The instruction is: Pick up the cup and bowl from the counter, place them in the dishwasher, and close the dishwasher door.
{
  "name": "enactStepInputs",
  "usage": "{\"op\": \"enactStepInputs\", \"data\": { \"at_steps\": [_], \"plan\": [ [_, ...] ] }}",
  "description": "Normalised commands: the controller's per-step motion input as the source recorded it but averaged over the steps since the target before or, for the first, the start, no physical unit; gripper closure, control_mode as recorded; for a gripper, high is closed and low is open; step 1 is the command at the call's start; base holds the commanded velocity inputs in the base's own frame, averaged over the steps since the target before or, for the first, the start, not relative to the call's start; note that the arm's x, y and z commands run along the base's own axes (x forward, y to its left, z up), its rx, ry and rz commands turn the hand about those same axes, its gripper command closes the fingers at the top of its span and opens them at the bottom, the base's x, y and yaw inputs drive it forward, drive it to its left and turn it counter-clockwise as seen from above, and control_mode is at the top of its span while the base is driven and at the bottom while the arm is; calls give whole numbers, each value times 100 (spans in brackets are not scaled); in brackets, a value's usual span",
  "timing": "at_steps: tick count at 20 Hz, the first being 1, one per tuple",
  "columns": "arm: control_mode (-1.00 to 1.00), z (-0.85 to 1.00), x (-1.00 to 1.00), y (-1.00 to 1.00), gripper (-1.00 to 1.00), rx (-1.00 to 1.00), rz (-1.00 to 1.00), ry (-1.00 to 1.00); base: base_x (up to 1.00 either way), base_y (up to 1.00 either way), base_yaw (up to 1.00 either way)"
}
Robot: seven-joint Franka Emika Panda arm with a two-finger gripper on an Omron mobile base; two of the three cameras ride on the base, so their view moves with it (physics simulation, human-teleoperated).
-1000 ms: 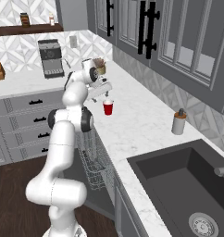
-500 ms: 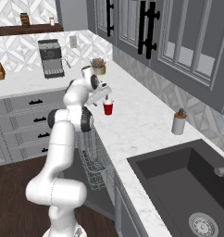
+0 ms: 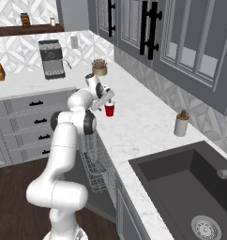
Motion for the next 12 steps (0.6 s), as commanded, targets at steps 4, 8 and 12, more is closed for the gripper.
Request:
{"op": "enactStepInputs", "data": {
  "at_steps": [4,8,12],
  "plan": [
    [-100,-5,35,0,-100,0,12,-3,0,0,0],
    [-100,0,11,0,-100,0,7,0,0,0,0],
    [-100,0,0,0,-100,0,3,3,0,0,0]
  ]
}}
